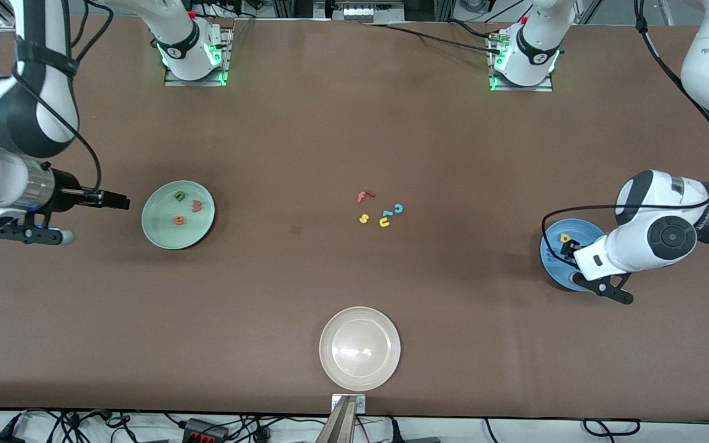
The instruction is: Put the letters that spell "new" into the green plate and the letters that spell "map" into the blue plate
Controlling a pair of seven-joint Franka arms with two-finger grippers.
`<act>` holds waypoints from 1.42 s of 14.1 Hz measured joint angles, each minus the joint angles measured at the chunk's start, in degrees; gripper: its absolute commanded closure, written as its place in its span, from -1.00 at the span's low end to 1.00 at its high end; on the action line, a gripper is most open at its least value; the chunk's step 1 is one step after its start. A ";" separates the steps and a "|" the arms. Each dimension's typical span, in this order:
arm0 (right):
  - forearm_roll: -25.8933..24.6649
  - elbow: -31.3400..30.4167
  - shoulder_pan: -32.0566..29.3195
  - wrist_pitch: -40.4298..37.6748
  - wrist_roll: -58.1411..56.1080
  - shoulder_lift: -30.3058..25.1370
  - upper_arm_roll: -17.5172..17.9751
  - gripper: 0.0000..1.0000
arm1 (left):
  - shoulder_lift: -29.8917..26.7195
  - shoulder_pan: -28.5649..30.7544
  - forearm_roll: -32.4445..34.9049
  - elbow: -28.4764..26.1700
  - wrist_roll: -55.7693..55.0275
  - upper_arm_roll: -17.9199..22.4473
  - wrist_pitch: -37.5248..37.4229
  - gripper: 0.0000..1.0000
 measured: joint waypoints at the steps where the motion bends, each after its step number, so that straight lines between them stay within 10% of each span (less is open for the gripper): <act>1: 0.00 2.14 0.19 -0.52 1.65 0.04 0.17 -1.00 | -0.71 -0.47 -0.02 2.59 -0.10 -2.20 -4.86 -1.00; 7: -0.74 6.53 -5.64 0.49 2.97 0.22 5.09 -1.00 | -4.48 -7.61 -6.74 18.24 -0.28 -4.52 -21.47 -1.00; 12: -9.83 11.12 -29.15 0.44 2.95 -5.12 28.06 -1.00 | -16.74 -22.47 -29.80 19.92 -0.49 22.02 -22.76 -1.00; 15: -10.74 11.14 -33.95 0.07 2.16 -8.01 30.85 -1.00 | -25.01 -31.51 -34.74 14.68 -4.07 35.63 -23.49 -1.00; 20: -11.66 11.12 -37.40 -1.74 -1.67 -10.19 32.91 -1.00 | -38.41 -38.12 -34.83 -4.02 -5.93 42.71 -12.02 -1.00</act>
